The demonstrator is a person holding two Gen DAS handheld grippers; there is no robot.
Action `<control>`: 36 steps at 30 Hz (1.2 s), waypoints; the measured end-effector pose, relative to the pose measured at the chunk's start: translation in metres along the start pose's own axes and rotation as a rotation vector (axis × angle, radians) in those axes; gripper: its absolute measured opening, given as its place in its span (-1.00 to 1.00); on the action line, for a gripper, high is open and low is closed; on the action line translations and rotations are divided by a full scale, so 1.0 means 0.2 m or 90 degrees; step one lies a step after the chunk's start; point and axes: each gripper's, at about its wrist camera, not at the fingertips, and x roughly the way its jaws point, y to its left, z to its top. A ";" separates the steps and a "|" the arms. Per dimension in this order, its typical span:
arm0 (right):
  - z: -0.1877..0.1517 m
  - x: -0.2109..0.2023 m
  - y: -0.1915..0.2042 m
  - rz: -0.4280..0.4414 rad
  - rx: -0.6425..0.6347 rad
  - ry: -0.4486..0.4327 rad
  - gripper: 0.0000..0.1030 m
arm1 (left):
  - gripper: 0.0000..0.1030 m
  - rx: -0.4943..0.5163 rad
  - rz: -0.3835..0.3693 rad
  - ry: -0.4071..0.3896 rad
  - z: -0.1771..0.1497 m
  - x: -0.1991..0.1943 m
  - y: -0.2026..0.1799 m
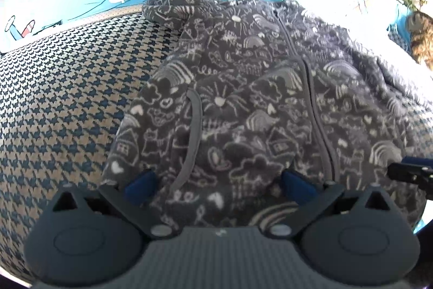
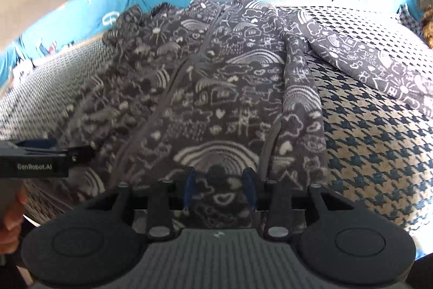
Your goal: Fold clothes
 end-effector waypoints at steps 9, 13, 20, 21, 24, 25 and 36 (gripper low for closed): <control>0.12 0.02 0.06 0.046 -0.036 -0.009 -0.24 | 1.00 -0.029 0.003 -0.032 0.17 -0.02 0.06; 0.20 0.06 0.09 0.059 -0.050 -0.004 -0.24 | 1.00 -0.060 0.010 -0.046 0.29 0.00 0.12; 0.34 0.14 0.15 0.080 -0.080 -0.008 -0.23 | 1.00 -0.084 0.064 -0.063 0.47 0.07 0.20; 0.36 0.15 0.15 0.083 -0.080 -0.007 -0.23 | 1.00 -0.088 0.072 -0.060 0.49 0.09 0.22; 0.40 0.19 0.17 0.091 -0.079 -0.002 -0.23 | 1.00 -0.102 0.093 -0.056 0.57 0.15 0.27; 0.41 0.21 0.17 0.094 -0.079 0.000 -0.23 | 1.00 -0.107 0.095 -0.055 0.59 0.16 0.29; 0.52 0.36 0.23 0.106 -0.078 0.012 -0.22 | 1.00 -0.161 0.099 -0.077 0.87 0.34 0.48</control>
